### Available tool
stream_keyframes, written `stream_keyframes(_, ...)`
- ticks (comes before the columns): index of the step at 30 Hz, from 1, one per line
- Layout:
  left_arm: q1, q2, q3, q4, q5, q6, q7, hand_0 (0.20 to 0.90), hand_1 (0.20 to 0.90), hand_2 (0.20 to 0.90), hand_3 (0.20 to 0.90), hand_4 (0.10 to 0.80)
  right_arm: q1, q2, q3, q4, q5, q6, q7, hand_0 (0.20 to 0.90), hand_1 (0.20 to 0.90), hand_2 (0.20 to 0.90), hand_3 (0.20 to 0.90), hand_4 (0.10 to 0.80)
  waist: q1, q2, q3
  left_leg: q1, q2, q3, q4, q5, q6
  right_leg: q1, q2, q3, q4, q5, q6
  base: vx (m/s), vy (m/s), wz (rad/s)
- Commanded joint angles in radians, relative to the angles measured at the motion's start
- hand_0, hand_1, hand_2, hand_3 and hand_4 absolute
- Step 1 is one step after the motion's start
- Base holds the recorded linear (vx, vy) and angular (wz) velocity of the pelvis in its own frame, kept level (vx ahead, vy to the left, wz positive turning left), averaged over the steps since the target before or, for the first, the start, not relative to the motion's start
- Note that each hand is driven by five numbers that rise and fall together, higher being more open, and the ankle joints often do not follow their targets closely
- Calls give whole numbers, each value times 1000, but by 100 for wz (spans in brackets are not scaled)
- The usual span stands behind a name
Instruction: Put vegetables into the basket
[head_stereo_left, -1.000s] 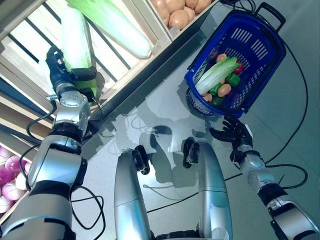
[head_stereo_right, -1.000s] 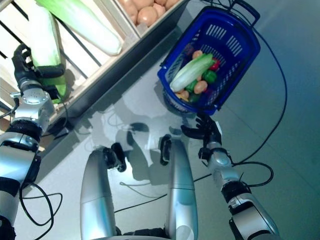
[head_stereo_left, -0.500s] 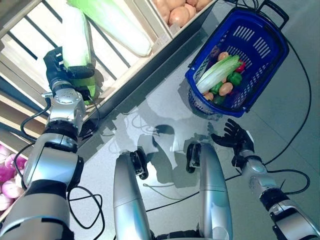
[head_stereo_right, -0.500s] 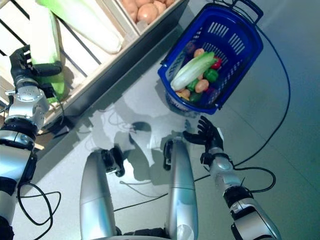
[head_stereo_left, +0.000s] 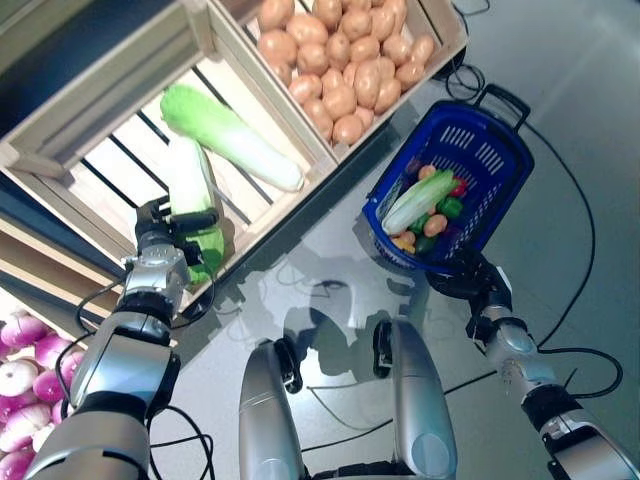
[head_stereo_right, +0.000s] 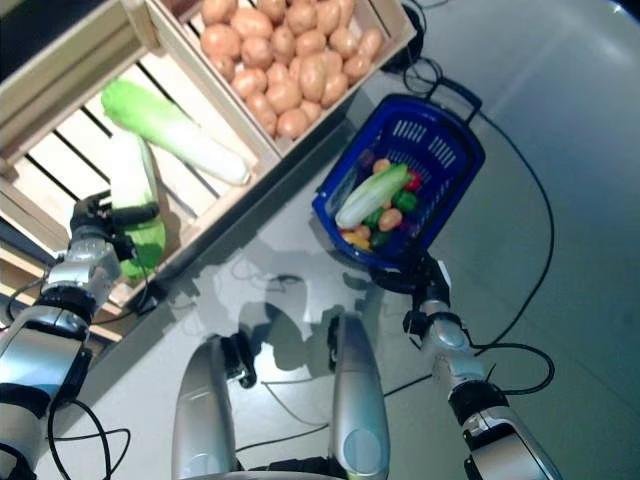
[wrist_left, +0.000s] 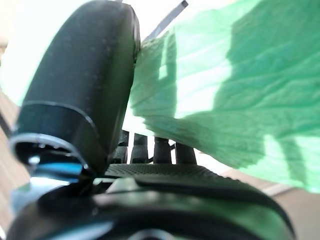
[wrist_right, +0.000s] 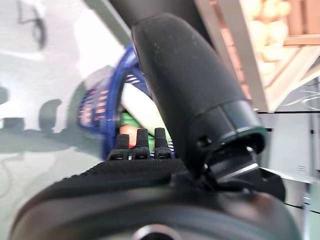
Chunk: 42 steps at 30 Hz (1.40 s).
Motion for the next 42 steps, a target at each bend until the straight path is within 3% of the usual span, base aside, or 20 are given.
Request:
stream_keyframes(1, 107, 23, 42, -34, 34, -92, 0, 300, 300, 300, 300, 400, 84, 28, -36, -54, -16, -136, -6, 900, 900, 900, 900, 800, 3, 31, -197, 129, 12, -18, -223, 69, -9, 143, -57, 29, -210, 112, 13, 156, -38, 7)
stream_keyframes(3, 144, 14, 56, -56, 55, -100, -1, 300, 300, 300, 300, 400, 109, 45, -41, -72, -26, -158, -26, 900, 900, 900, 900, 800, 6, 33, -214, 184, 9, -13, -278, 86, -11, 198, -58, 22, -261, 124, 19, 142, -54, 9)
stream_keyframes(4, 196, 8, 81, -80, 66, -118, -7, 300, 300, 300, 300, 400, 141, 68, -46, -107, -42, -170, -43, 900, 900, 900, 900, 800, 8, 39, -244, 251, 3, 1, -367, 139, -2, 268, -53, 4, -354, 170, 18, 133, -63, 6)
stream_keyframes(11, 379, -46, 166, -229, 133, -201, -32, 300, 300, 300, 300, 400, 235, 134, -63, -221, -86, -161, -20, 900, 900, 900, 900, 800, 8, 73, -334, 480, -25, 52, -606, 226, -9, 498, -19, -18, -615, 239, 41, 154, -14, -4)
stream_keyframes(15, 436, -63, 188, -344, 186, -246, -8, 300, 300, 300, 300, 400, 267, 153, -75, -258, -54, -130, 123, 900, 900, 900, 900, 800, 15, 88, -370, 580, -51, 74, -721, 248, -9, 603, -2, -32, -735, 267, 55, 95, -2, 4)
stream_keyframes(19, 501, -86, 191, -474, 246, -315, 18, 300, 300, 300, 300, 400, 285, 194, -92, -293, 100, -35, 318, 900, 900, 900, 900, 800, 37, 89, -396, 630, -73, 70, -807, 276, -10, 659, 15, -57, -818, 304, 66, 47, -51, 0)
stream_keyframes(23, 577, -91, 182, -712, 378, -359, 22, 300, 300, 300, 300, 400, 298, 241, -99, -373, 272, 48, 555, 900, 900, 900, 900, 800, 65, 81, -418, 658, -89, 65, -885, 303, -16, 698, 34, -92, -899, 342, 74, 6, -74, 5)
stream_keyframes(29, 602, -117, 151, -916, 534, -367, -16, 300, 300, 300, 300, 400, 250, 242, -86, -427, 254, 80, 571, 900, 900, 900, 900, 800, 104, 62, -435, 687, -108, 53, -964, 326, -17, 739, 53, -128, -969, 369, 78, -2, -73, 2)
stream_keyframes(31, 610, -121, 138, -971, 609, -406, -16, 300, 300, 300, 300, 400, 236, 240, -93, -422, 282, 104, 553, 900, 900, 900, 900, 800, 118, 47, -440, 695, -111, 46, -981, 329, -15, 751, 60, -138, -990, 378, 78, 3, -73, 5)
stream_keyframes(42, 574, -122, 7, -1001, 715, -476, -86, 300, 300, 300, 300, 400, 102, 238, -104, -412, 423, 97, 548, 900, 900, 900, 900, 800, 152, 14, -456, 716, -108, 38, -1014, 329, -15, 776, 82, -148, -1033, 397, 77, 24, -55, 6)
